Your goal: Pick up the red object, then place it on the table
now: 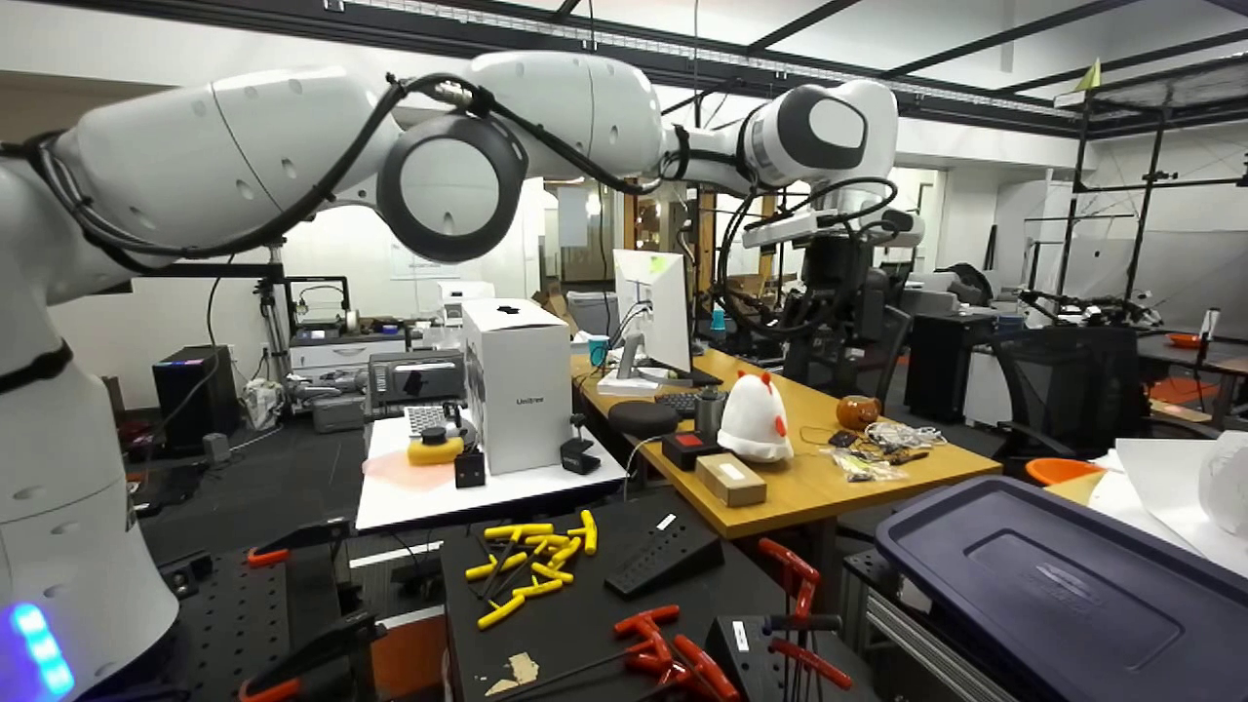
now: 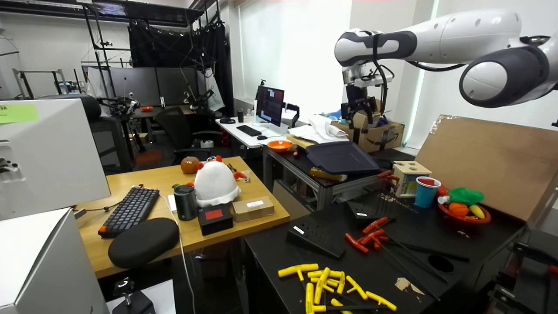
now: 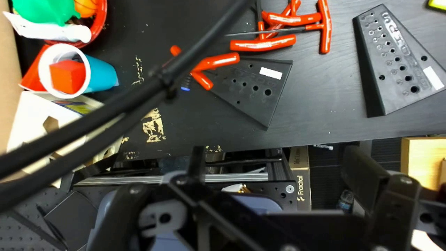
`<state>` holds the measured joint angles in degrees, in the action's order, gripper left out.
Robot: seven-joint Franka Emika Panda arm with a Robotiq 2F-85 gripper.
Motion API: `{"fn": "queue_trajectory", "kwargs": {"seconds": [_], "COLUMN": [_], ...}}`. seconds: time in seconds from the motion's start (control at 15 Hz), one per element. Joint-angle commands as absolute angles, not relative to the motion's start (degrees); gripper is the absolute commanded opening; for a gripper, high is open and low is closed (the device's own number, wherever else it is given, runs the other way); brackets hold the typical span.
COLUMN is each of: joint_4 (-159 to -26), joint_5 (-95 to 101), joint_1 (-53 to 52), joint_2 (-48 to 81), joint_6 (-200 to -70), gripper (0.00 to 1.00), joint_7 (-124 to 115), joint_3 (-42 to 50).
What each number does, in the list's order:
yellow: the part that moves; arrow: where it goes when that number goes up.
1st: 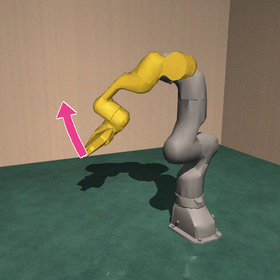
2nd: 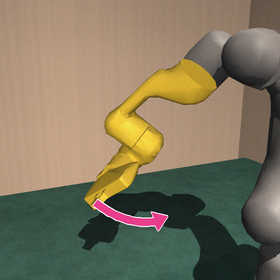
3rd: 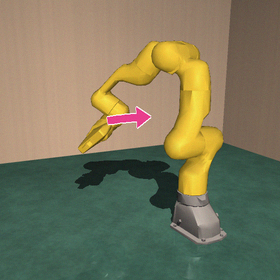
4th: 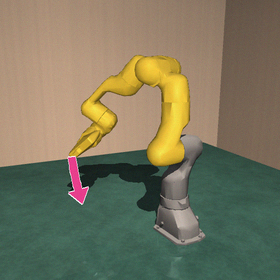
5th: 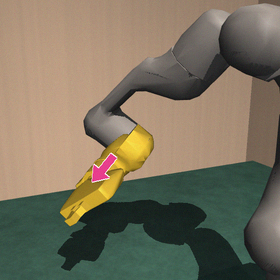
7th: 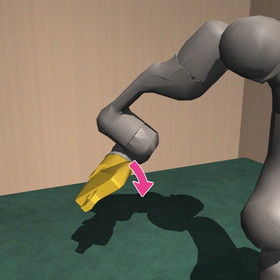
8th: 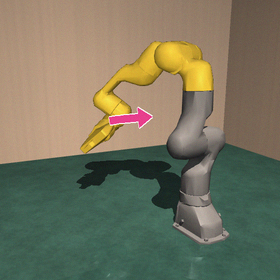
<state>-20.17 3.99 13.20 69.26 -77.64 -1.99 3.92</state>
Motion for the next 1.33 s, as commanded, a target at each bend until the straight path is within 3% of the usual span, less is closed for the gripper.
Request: {"fn": "queue_trajectory", "kwargs": {"seconds": [0.0, 0.53, 1.27], "joint_4": [-21.6, -21.4, -20.7], "joint_5": [1.1, -2.0, -7.2], "joint_1": [14.9, 17.7, 21.4], "joint_2": [65.8, 61.5, 59.2], "joint_6": [-73.8, -66.3, -70.9], "gripper": [1.00, 1.00, 1.00], "joint_7": [-1.0, -2.1, -5.4], "joint_3": [2.6, 1.3, -0.4]}}
